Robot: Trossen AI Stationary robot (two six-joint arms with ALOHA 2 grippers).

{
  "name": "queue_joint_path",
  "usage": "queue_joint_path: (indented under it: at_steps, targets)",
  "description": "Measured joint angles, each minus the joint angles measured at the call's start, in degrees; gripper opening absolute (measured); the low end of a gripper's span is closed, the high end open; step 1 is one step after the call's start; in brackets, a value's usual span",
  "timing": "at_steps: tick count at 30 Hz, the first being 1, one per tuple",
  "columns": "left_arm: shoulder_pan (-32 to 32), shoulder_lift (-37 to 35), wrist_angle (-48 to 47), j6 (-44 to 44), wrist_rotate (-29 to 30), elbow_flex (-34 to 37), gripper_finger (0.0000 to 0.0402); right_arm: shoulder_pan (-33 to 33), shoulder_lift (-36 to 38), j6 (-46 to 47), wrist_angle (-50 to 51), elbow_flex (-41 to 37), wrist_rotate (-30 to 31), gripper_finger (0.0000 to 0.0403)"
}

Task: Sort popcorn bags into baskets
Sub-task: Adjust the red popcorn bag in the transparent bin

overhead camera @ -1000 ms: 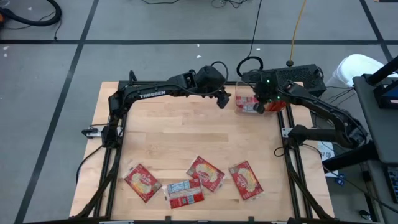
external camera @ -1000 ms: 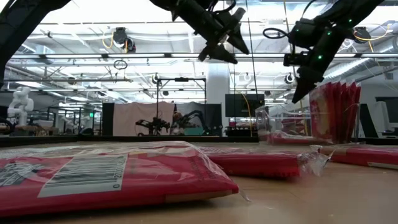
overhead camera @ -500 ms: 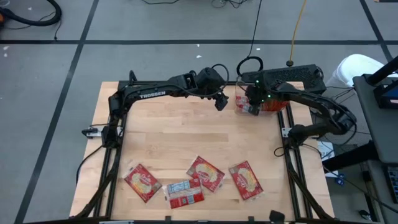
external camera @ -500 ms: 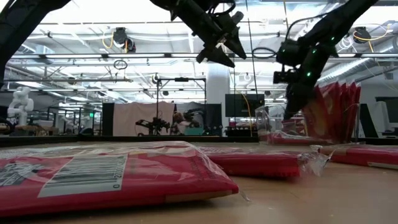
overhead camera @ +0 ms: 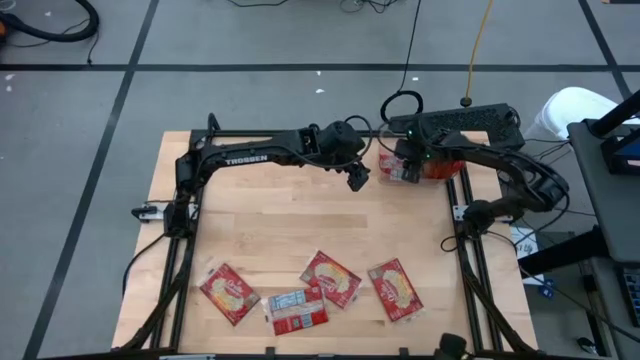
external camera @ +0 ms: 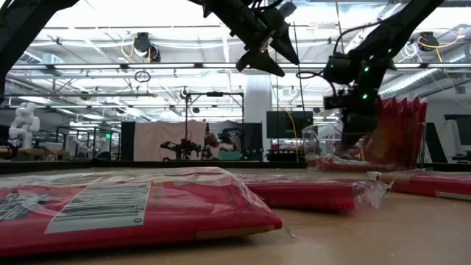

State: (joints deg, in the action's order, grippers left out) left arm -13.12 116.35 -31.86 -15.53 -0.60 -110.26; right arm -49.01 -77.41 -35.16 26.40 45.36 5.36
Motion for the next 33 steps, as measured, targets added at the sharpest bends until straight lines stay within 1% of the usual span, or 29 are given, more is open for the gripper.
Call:
queue_joint_path:
  at_steps: [3, 6, 8, 9, 18, 20, 22, 24, 26, 28, 30, 33]
  targets:
    - [0.10, -0.01, 0.00, 0.28, 0.00, 0.00, 0.0241, 0.00, 3.72, 1.07, 5.80, 0.00, 2.24, 0.0152]
    - [-0.22, -0.02, 0.02, 1.15, 0.00, 0.00, 0.0241, 0.00, 6.96, 4.03, 11.28, 0.00, 7.17, 0.0142]
    - [-0.55, 0.00, 0.03, 2.06, 0.02, 0.00, 0.0241, 0.00, 8.90, 5.58, 13.87, 0.00, 11.09, 0.0136]
    - [-0.79, -0.01, 0.04, 2.57, 0.02, 0.00, 0.0241, -0.02, 9.81, 6.23, 14.65, 0.00, 12.11, 0.0134]
    - [-2.49, -0.02, 0.04, 3.21, -0.59, 0.00, 0.0241, -0.02, 16.25, 10.19, 15.51, 0.00, 11.99, 0.0136]
    - [-2.63, -0.02, 0.04, 3.17, -0.61, 0.00, 0.0241, -0.02, 17.02, 11.13, 15.18, 0.00, 9.06, 0.0136]
    - [-2.57, 0.00, 0.04, 2.94, -0.61, 0.00, 0.0241, -0.01, 17.79, 12.37, 13.58, 0.00, 4.32, 0.0137]
    - [-2.52, -0.01, 0.02, 2.20, -0.65, 0.00, 0.0241, 0.00, 18.02, 12.61, 12.07, 0.00, -3.13, 0.0136]
    - [-2.46, 0.01, 0.00, 1.42, -0.71, 0.00, 0.0241, 0.06, 17.62, 10.55, 11.54, 0.01, -10.04, 0.0134]
    - [-2.39, 0.00, -0.04, 0.87, -0.92, 0.00, 0.0241, 0.76, 16.06, 9.79, 11.06, 0.64, -12.64, 0.0129]
    - [-2.26, 0.01, -0.15, 0.40, -0.94, 0.00, 0.0241, 1.23, 13.77, 8.84, 9.81, 2.09, -13.15, 0.0125]
    - [-1.88, -0.02, -0.16, -0.04, -0.96, 0.00, 0.0241, 1.27, 10.24, 5.64, 7.68, 5.40, -15.71, 0.0124]
